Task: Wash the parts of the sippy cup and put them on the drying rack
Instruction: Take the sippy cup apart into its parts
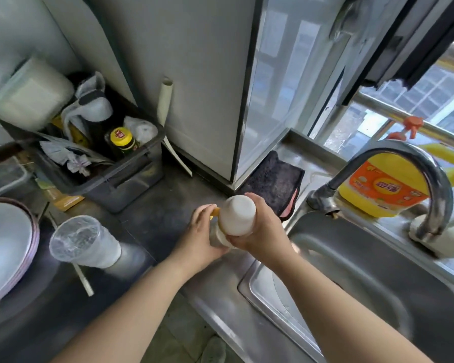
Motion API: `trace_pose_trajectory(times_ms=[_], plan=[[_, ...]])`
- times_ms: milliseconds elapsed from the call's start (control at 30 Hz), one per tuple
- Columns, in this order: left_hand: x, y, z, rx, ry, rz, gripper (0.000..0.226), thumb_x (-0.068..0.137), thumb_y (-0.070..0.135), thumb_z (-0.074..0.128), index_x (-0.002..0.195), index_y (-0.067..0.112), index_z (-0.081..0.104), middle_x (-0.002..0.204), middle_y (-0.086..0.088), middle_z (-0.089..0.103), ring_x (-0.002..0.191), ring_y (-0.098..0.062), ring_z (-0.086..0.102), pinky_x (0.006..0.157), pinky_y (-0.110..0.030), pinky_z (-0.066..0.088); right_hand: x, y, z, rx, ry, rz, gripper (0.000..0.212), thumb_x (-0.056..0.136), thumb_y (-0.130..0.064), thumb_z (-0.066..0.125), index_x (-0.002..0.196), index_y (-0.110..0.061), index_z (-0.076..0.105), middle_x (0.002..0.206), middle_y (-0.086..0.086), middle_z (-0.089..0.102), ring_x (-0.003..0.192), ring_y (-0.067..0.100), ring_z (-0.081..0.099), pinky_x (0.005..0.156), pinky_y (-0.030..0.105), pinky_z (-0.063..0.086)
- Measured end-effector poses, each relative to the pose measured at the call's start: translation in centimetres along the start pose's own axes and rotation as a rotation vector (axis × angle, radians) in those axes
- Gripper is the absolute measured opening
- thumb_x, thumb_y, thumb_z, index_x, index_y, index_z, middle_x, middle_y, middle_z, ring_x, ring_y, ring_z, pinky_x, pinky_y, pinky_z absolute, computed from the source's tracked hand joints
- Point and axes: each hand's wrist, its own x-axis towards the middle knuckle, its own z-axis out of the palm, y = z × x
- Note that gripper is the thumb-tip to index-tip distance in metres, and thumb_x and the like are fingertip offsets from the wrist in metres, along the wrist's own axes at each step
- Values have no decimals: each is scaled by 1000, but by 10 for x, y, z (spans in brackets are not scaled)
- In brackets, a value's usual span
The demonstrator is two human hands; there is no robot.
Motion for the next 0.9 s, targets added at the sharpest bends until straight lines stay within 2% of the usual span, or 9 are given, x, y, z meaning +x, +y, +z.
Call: trace_pose_trajectory(times_ms=[100, 200, 267, 367, 433, 533, 633, 800, 900], plan=[[-1, 11, -1, -52, 20, 88, 104, 65, 18, 84, 147, 23, 20, 148, 1, 12, 132, -18, 37, 102, -24, 36, -7, -10, -22, 74, 36, -2, 81, 59, -28, 87, 125, -32, 41, 113, -20, 51, 104, 1, 50, 81, 12, 36], [-1, 34, 2, -152, 32, 146, 126, 48, 38, 86, 137, 58, -1, 144, 12, 6, 124, -13, 44, 100, -30, 43, -21, -21, -52, 140, 92, 65, 77, 58, -30, 87, 114, -45, 36, 101, -29, 51, 95, -11, 50, 72, 6, 37], [-4, 50, 10, -196, -59, 152, 130, 43, 46, 84, 127, 71, -12, 146, 10, 19, 122, -7, 46, 100, -31, 43, -36, -23, -72, 240, 146, 147, 72, 59, -32, 88, 113, -43, 41, 100, -25, 55, 94, -8, 53, 70, 11, 44], [-10, 78, 27, -130, -127, 231, 133, 44, 57, 79, 130, 66, -22, 138, 12, 44, 126, -11, 46, 107, -42, 39, -67, -17, -93, 343, 239, 241, 75, 56, -32, 89, 114, -42, 42, 101, -20, 58, 93, -2, 56, 74, 25, 53], [-18, 99, 41, 34, -137, 364, 131, 53, 53, 82, 128, 65, -25, 132, 27, 35, 127, -7, 39, 111, -41, 30, -90, -9, -104, 385, 294, 290, 77, 51, -37, 90, 111, -42, 42, 101, -18, 59, 92, 0, 58, 77, 34, 55], [-30, 126, 64, -13, -174, 501, 119, 53, 47, 82, 125, 75, -7, 128, 36, 25, 119, -9, 47, 95, -28, 42, -122, 1, -123, 406, 406, 335, 79, 39, -55, 83, 107, -41, 46, 98, -18, 61, 91, -3, 60, 78, 31, 55], [-43, 150, 88, -116, -284, 491, 104, 45, 54, 74, 125, 72, 10, 121, 34, 40, 104, 4, 54, 80, -7, 41, -147, 10, -147, 459, 567, 369, 67, 45, -43, 89, 102, -39, 54, 93, -18, 65, 87, -3, 62, 73, 21, 54], [-53, 190, 108, -231, -490, 541, 96, 55, 22, 87, 115, 70, 28, 102, 18, 65, 94, 0, 62, 68, -11, 48, -178, 30, -178, 411, 662, 396, 65, 48, -45, 88, 106, -35, 60, 96, -14, 67, 91, 5, 63, 80, 34, 56], [-51, 200, 108, -295, -678, 551, 98, 59, 6, 86, 113, 68, 34, 103, 16, 67, 97, -5, 65, 76, -17, 52, -192, 37, -196, 395, 537, 366, 68, 49, -39, 89, 110, -39, 58, 101, -14, 65, 96, 7, 62, 79, 32, 57]])
